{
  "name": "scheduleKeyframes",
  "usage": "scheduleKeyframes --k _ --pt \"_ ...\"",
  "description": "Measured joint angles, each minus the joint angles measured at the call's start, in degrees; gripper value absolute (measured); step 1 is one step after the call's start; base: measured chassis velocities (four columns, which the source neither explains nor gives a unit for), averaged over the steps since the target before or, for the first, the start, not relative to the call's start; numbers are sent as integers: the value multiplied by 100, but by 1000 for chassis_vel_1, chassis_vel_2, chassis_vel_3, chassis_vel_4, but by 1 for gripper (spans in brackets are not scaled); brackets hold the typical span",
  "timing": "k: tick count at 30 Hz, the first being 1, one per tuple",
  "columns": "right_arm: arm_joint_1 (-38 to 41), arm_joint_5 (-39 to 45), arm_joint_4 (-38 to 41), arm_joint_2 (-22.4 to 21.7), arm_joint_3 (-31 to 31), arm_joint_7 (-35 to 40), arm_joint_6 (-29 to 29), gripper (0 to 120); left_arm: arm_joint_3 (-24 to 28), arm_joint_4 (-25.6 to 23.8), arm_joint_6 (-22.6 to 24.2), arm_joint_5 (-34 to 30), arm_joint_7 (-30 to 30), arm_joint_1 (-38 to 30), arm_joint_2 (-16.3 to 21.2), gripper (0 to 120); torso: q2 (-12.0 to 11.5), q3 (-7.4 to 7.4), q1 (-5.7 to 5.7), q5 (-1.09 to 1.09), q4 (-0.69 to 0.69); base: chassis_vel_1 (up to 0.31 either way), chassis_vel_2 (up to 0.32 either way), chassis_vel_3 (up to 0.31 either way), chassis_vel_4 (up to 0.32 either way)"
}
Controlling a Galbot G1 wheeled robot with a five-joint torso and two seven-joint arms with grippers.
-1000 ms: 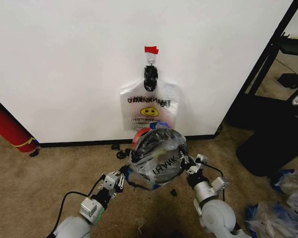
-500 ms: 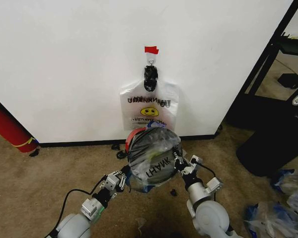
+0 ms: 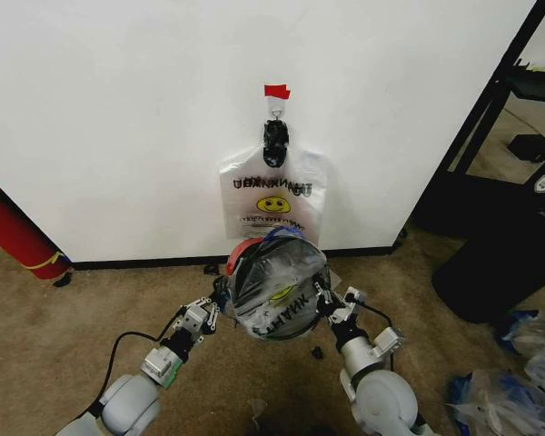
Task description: Pick up the garbage bag from the wall and place it over the trash bin.
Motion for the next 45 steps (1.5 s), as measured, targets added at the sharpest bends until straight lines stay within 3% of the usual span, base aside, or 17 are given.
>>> scheduleKeyframes --k 5,9,15,17,20,26,30,33,40,45 --pt "69 18 -31 14 30 76 -5 0 27 -51 -113 -9 30 120 40 0 0 0 0 0 1 0 0 0 0" --pt "132 70 -84 15 98 123 -6 0 -2 69 -273 51 234 161 82 13 0 0 0 -1 1 0 0 0 0" --pt "238 315 -172 66 152 361 69 0 -314 215 -764 -216 1714 190 182 36 0 0 0 0 0 0 0 0 0" --pt "279 359 -249 104 154 422 109 0 -620 362 -1095 -259 2724 145 165 48 0 0 0 0 0 0 0 0 0" --pt "297 375 -288 116 167 437 117 0 -823 467 -1295 -295 3109 131 140 56 0 0 0 0 0 0 0 0 0" --pt "313 389 -345 107 187 443 123 0 -961 630 -1587 -970 3235 92 142 77 0 0 0 -1 0 0 0 0 0" --pt "300 306 -372 103 160 399 114 0 -929 647 -1679 -1772 3506 19 123 93 0 0 0 -1 1 0 0 0 0" --pt "269 -1 -440 82 142 273 119 0 -979 555 -1650 -2164 3620 -28 110 98 0 0 0 -2 1 0 0 0 0" --pt "73 -1336 -801 -92 116 -760 457 0 -960 -307 -1120 -2738 3146 -190 382 100 0 0 0 2 -1 0 0 0 0" --pt "59 -2240 -1092 -142 186 -1478 917 0 -779 -766 -451 -3396 3574 -316 663 100 0 0 0 0 0 0 0 0 0"
